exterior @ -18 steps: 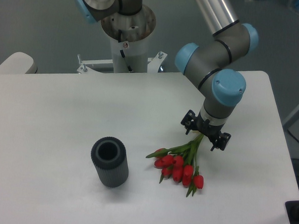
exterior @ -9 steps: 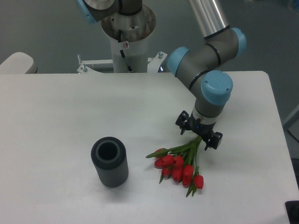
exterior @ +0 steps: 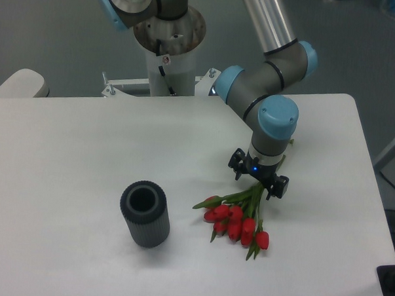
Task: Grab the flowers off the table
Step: 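Lower the gripper down onto the tulip stems near the flower heads, then close the gripper around the tulip stems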
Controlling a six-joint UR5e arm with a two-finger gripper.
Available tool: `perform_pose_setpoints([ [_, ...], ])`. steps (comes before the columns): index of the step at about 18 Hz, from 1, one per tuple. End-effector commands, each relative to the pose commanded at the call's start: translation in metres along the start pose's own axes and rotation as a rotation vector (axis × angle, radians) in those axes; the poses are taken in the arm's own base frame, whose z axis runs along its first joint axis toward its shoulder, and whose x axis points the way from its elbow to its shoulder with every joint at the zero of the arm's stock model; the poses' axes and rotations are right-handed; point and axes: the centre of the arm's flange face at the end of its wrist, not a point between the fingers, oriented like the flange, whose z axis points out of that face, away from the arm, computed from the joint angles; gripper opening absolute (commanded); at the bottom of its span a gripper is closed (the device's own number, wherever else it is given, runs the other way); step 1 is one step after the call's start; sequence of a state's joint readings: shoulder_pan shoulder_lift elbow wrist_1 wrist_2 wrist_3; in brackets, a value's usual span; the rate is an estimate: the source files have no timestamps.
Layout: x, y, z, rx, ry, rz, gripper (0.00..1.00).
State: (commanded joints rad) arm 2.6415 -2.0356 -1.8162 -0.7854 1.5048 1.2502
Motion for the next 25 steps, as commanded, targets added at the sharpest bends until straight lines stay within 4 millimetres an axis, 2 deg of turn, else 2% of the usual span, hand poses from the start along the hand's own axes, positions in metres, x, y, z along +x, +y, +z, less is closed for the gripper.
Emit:
perform_pose_setpoints([
  [16, 0.006, -0.012, 0.015, -0.002, 0.011, 0.018, 1.00],
  [21, 0.006, -0.021, 0.016, 0.005, -0.005, 0.034, 1.00],
  [22, 0.005, -0.022, 0.017, 0.008, -0.012, 0.035, 0.98],
  [25, 0.007, -0.029, 0.019, 0.010, -0.017, 0.046, 0.78],
])
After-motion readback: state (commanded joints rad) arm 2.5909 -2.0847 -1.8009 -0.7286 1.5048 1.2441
